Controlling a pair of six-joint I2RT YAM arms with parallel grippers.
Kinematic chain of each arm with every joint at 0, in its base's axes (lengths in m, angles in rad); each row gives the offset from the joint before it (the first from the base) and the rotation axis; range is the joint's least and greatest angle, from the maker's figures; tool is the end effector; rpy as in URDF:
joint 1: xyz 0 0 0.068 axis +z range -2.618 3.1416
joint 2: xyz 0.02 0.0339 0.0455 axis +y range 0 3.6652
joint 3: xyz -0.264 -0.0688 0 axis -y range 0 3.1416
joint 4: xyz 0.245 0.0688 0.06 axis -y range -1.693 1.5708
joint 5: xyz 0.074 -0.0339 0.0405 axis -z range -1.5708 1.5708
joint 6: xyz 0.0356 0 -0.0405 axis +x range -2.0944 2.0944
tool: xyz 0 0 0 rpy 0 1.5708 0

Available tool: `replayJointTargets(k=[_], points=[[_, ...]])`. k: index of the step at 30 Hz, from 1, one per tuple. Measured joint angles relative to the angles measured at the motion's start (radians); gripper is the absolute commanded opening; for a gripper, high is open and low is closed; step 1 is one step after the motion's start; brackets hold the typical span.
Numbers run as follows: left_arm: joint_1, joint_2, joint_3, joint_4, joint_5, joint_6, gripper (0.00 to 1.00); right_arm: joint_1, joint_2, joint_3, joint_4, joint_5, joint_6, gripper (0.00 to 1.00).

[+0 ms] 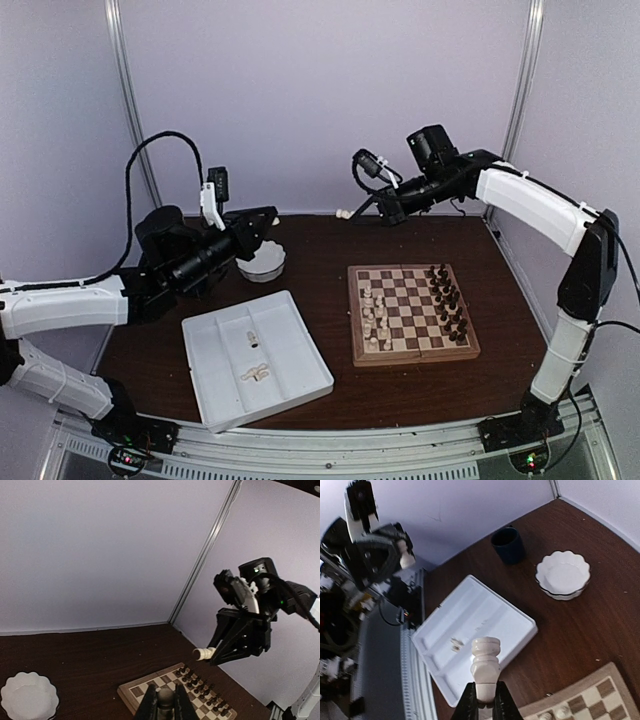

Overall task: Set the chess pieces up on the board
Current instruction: Place b1 in position.

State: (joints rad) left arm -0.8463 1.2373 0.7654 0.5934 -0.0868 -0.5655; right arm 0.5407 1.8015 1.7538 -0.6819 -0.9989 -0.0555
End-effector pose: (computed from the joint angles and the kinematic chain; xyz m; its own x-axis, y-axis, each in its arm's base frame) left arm 0.1930 -0.2134 0.3183 -0.3014 -0.4650 -0.8325 0.6248 0.5632 -0.5408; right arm 0.3254 0.2303 0.3566 -0.5253 -0.3504 -0.7754 -0.8464 0.1221 0.5183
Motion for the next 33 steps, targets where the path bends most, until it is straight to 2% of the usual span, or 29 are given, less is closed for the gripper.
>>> replayJointTargets(k=[4,10,14,20,26,33], points=[[0.103,-0.008,0.076,-0.242,0.07,0.06,0.0,-0.001,0.006,0.1,-0.336,0.251,-0.341,0.07],[0.162,0.065,0.19,-0.556,0.115,0.184,0.0,0.018,0.138,0.255,-0.595,0.554,-0.595,0.07],[0.166,0.085,0.2,-0.657,0.149,0.224,0.0,0.032,0.258,0.357,-0.679,0.735,-0.703,0.07],[0.171,0.086,0.2,-0.735,0.18,0.232,0.0,0.058,0.434,0.491,-0.75,0.914,-0.793,0.07],[0.171,0.064,0.2,-0.754,0.2,0.23,0.0,0.106,0.534,0.564,-0.766,1.025,-0.842,0.07],[0.171,0.047,0.2,-0.757,0.218,0.214,0.0,0.145,0.579,0.583,-0.764,1.096,-0.884,0.08]])
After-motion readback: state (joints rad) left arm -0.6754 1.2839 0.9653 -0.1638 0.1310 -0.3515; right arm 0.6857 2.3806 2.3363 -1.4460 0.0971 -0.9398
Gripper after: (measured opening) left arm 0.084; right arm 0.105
